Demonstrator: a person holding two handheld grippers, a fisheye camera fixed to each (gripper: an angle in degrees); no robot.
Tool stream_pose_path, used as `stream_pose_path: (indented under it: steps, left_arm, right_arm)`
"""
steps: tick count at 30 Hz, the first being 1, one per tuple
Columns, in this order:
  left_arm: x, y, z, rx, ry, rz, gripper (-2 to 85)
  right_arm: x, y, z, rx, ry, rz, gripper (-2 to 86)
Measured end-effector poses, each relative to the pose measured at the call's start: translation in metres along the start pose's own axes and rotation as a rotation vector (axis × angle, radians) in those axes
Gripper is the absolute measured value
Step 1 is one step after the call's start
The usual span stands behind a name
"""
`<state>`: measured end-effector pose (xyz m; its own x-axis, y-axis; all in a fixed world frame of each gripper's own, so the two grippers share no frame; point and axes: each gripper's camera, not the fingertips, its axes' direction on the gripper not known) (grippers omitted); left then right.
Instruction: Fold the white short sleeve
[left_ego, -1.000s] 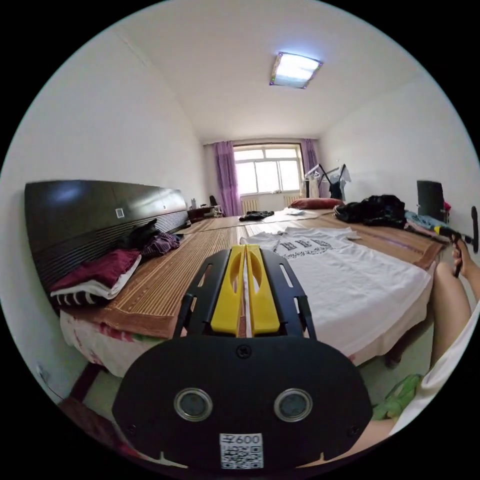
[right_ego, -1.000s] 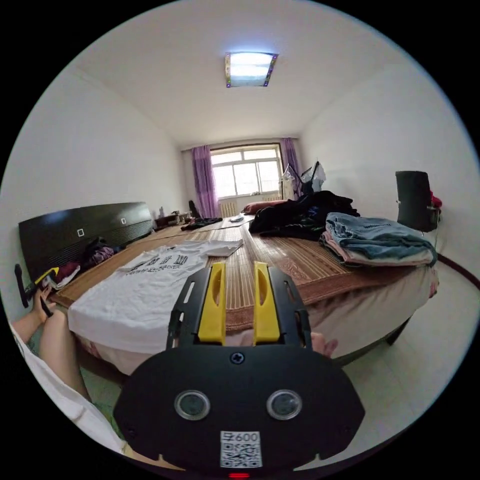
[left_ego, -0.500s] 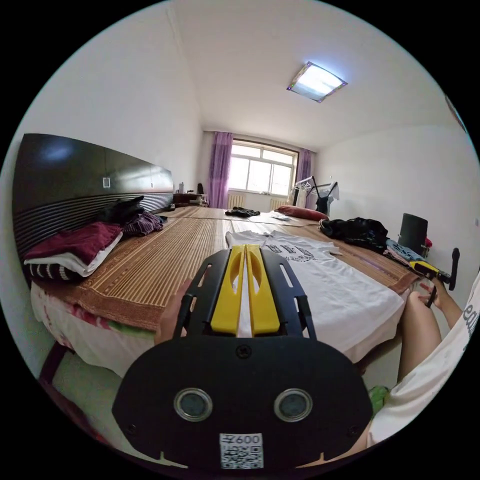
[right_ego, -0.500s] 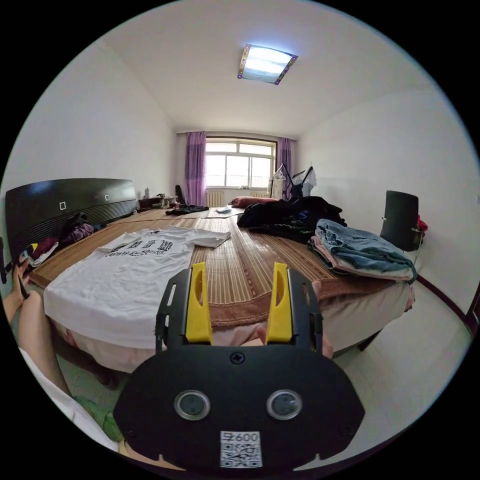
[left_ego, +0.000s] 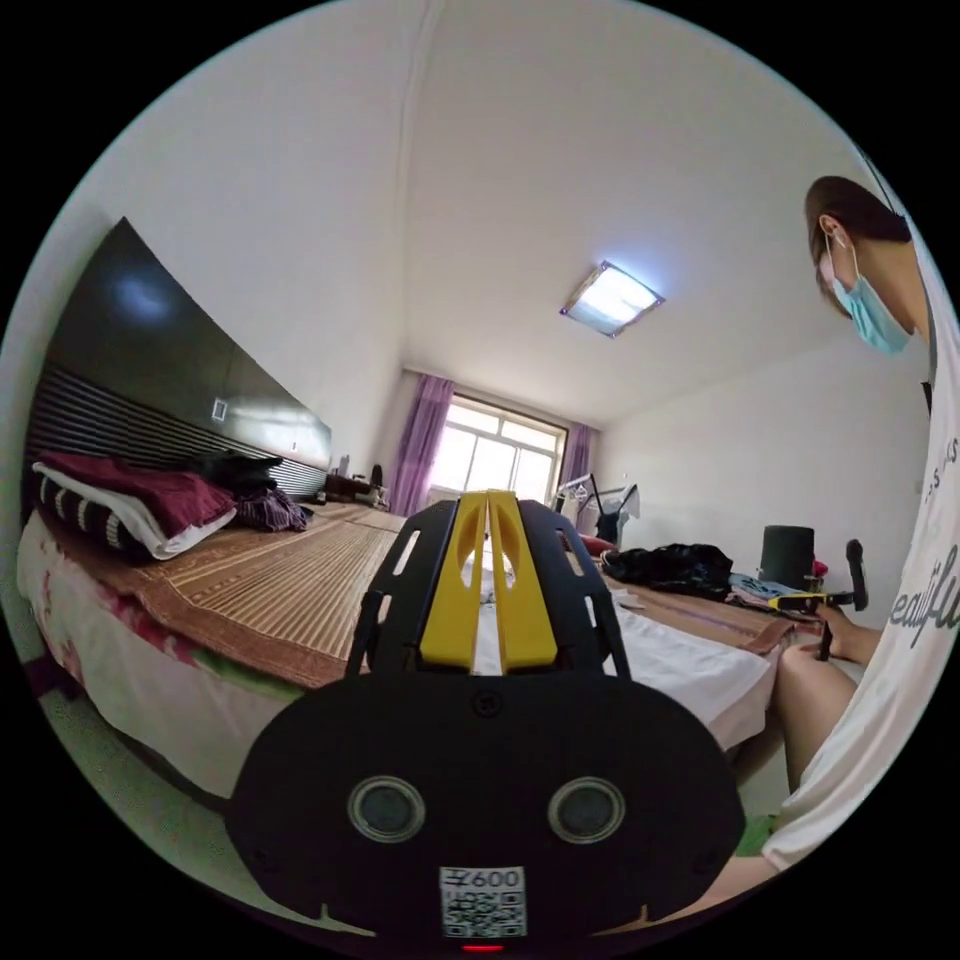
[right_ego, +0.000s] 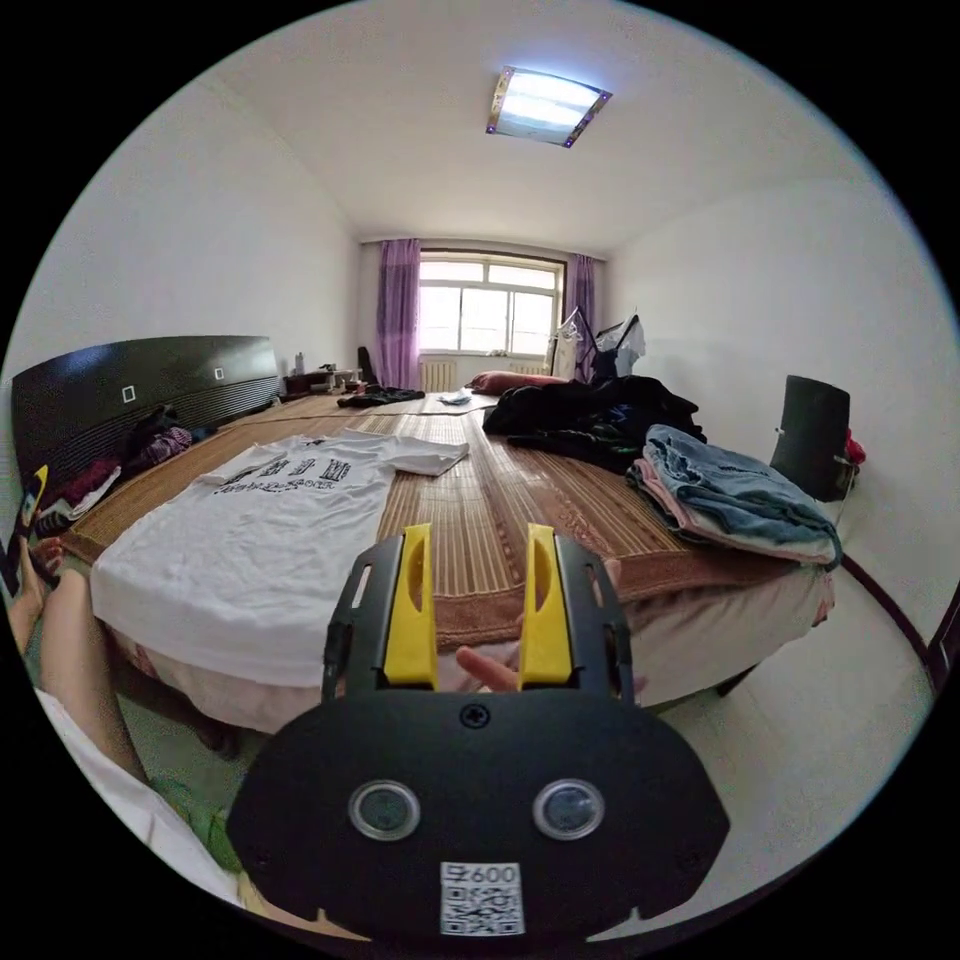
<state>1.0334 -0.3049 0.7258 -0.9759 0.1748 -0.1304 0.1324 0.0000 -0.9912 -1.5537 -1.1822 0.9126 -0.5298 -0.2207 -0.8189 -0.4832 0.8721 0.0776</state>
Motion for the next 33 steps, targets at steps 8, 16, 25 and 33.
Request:
stream_pose_path:
  steps: [8, 16, 25, 33]
  left_arm:
    - [0.047, 0.032, 0.054, -0.182, -0.113, 0.237, 0.3]
    - [0.028, 0.074, 0.162, -0.573, -0.181, 0.183, 0.7]
    - [0.073, 0.152, 0.191, -0.569, -0.205, 0.462, 0.8]
    - [0.035, 0.184, 0.201, -0.522, -0.212, 0.339, 0.8]
  right_arm:
    - [0.006, -0.054, 0.006, -0.012, -0.024, 0.092, 12.7]
    - [0.008, -0.112, 0.029, -0.071, -0.096, 0.091, 9.9]
    - [0.033, -0.249, 0.106, -0.031, -0.435, 0.232, 9.3]
    - [0.026, -0.421, 0.401, -0.305, -0.397, 0.199, 11.3]
